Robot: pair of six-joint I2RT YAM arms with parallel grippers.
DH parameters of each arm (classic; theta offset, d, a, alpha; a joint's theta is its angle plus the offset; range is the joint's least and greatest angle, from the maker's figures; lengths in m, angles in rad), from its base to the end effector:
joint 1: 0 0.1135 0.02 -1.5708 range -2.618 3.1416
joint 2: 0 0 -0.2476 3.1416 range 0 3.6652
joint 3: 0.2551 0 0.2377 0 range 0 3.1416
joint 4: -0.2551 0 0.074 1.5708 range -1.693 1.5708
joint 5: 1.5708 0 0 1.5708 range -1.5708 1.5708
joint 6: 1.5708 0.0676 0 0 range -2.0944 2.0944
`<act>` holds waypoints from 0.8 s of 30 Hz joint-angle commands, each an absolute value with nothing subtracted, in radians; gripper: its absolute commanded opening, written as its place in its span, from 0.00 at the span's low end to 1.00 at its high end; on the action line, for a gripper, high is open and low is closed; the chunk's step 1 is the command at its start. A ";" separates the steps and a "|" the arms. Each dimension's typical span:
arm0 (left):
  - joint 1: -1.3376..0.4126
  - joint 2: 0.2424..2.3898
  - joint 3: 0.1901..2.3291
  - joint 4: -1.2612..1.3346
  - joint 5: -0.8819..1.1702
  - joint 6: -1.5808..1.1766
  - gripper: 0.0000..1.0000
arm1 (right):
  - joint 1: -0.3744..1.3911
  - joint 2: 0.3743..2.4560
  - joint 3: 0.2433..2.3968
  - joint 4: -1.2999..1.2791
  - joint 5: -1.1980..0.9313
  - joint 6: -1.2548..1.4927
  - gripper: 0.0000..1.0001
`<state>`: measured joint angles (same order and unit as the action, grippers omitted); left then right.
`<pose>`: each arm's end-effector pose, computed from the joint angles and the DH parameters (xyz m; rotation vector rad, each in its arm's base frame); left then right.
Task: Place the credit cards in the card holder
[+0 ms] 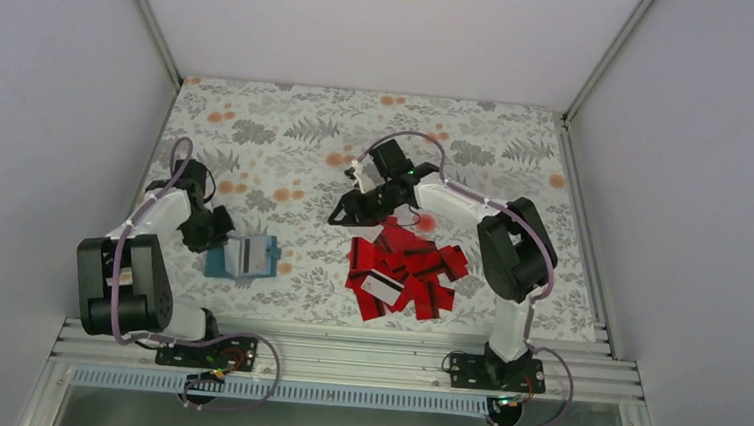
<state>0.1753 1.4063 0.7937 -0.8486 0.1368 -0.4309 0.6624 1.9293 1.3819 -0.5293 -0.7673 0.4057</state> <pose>0.2158 0.0289 0.1345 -0.8970 2.9068 -0.2280 0.2808 0.2785 0.1689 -0.6425 2.7465 1.3352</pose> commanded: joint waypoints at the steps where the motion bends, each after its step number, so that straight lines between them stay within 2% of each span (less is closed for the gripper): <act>1: 0.139 1.406 0.785 -0.779 0.234 -0.497 0.03 | 0.629 1.866 1.345 -0.518 -0.770 0.385 0.47; 12: -0.094 1.447 0.772 -0.571 0.363 -0.802 0.03 | 0.541 1.802 1.255 -0.539 -0.763 0.357 0.47; 15: -0.129 1.446 0.777 -0.542 0.367 -0.834 0.07 | 0.541 1.801 1.254 -0.528 -0.785 0.375 0.47; 17: -0.133 1.434 0.781 -0.546 0.369 -0.821 0.15 | 0.541 1.803 1.256 -0.506 -0.825 0.393 0.48; 21: -0.138 1.392 0.823 -0.629 0.305 -0.735 0.48 | 0.559 1.822 1.256 -0.445 -0.944 0.425 0.49; 22: -0.139 1.380 0.839 -0.660 0.281 -0.704 0.53 | 0.570 1.835 1.258 -0.436 -0.962 0.430 0.50; 24: -0.140 1.351 0.866 -0.727 0.227 -0.648 0.55 | 0.591 1.860 1.262 -0.422 -0.989 0.440 0.50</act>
